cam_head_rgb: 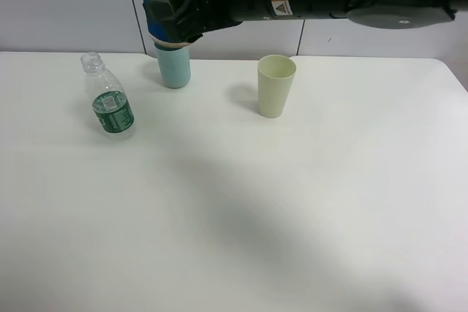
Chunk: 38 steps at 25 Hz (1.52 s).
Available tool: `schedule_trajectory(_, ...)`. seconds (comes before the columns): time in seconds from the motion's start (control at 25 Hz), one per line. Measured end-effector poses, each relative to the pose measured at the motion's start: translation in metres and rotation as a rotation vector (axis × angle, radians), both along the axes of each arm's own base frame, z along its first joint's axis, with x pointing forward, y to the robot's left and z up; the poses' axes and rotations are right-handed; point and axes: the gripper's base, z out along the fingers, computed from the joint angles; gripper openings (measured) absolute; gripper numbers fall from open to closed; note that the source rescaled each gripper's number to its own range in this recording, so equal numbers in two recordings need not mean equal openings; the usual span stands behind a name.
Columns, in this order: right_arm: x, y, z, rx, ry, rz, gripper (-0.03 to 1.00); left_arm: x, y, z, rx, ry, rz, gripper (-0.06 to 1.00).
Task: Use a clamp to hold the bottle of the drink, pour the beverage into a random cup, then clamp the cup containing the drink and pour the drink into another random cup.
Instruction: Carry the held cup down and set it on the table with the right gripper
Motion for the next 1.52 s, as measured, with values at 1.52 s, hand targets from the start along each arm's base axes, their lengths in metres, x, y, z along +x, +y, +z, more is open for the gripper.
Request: schedule_trajectory(1.52,-0.030,0.053,-0.147,-0.049,-0.032,0.132,0.00,0.000,0.000,0.000,0.000,0.000,0.000,1.00)
